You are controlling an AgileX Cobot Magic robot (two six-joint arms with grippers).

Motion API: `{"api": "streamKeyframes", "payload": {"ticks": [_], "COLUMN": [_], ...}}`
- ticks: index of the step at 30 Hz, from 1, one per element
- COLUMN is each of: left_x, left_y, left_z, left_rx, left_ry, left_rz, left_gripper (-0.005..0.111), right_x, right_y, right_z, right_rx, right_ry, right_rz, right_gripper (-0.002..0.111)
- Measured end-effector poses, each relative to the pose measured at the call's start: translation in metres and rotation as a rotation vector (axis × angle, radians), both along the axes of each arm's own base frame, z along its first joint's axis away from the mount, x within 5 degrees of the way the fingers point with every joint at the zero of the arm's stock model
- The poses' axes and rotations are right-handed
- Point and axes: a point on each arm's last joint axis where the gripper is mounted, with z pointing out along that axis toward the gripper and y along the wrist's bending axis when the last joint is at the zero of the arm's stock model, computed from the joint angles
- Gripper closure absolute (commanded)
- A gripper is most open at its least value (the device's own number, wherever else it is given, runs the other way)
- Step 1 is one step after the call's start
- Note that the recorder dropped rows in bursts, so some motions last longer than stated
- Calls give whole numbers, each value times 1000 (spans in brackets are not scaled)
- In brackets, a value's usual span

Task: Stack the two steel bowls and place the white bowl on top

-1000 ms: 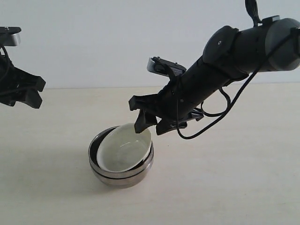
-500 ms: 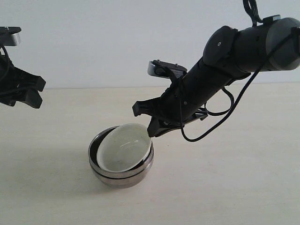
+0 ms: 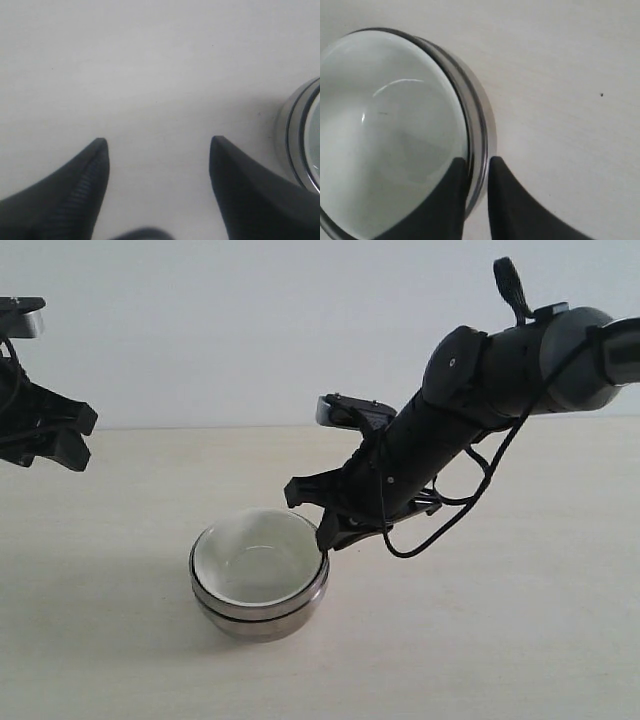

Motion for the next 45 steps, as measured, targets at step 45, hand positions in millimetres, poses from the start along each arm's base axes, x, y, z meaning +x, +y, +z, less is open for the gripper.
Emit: {"api": "streamKeyframes", "payload": {"ticks": [45], "left_x": [-163], "left_y": [-2], "left_z": [30], "left_rx": [-391], "left_ry": [-333], "left_rz": [50], "left_gripper": [64], "right_x": [-135], "right_y": [-106], "right_z": [86], "right_rx": [72], "right_ry": [-519], "right_rz": [-278], "right_gripper": [99]}}
